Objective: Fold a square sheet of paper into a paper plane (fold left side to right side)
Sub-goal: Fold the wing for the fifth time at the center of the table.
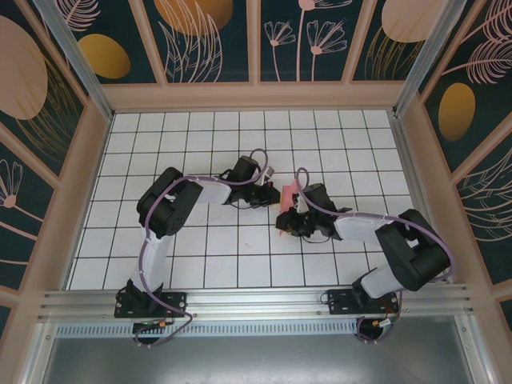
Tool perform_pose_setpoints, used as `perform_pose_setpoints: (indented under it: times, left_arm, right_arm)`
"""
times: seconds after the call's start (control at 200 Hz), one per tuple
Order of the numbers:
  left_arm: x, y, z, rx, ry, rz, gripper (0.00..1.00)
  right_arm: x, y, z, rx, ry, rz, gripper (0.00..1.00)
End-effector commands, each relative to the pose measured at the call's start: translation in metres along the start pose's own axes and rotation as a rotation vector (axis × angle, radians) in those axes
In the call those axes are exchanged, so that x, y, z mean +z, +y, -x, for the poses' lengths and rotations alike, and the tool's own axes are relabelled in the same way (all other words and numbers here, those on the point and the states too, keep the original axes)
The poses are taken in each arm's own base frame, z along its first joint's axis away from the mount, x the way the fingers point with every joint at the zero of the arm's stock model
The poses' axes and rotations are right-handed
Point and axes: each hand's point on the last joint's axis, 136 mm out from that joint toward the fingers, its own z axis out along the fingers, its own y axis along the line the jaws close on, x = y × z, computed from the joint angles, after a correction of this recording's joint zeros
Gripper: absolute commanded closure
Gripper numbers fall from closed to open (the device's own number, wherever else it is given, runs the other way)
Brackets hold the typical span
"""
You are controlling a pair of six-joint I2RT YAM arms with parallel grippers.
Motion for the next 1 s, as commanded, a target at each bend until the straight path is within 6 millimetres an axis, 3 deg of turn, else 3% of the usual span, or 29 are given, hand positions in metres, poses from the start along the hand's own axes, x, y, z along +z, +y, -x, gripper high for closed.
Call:
perform_pose_setpoints:
  times: [0.0, 0.53, 0.841, 0.926, 0.991]
  left_arm:
    - [0.006, 0.084, -0.003, -0.072, -0.062, 0.248, 1.00]
    - [0.006, 0.084, -0.002, -0.071, -0.063, 0.245, 1.00]
    - [0.004, 0.086, 0.005, -0.056, -0.074, 0.273, 1.00]
    - [0.005, 0.088, 0.004, -0.061, -0.070, 0.273, 1.00]
    - [0.006, 0.089, 0.003, -0.064, -0.067, 0.272, 1.00]
  right_arm:
    - [0.007, 0.007, 0.003, -0.006, 0.007, 0.025, 0.78]
    - [0.017, -0.005, 0.001, 0.008, 0.034, -0.041, 0.78]
    - [0.021, -0.044, -0.016, 0.039, 0.108, -0.244, 0.78]
    - [0.018, -0.036, -0.013, 0.013, 0.095, -0.222, 0.78]
    - [0.014, -0.015, -0.003, -0.026, 0.060, -0.151, 0.78]
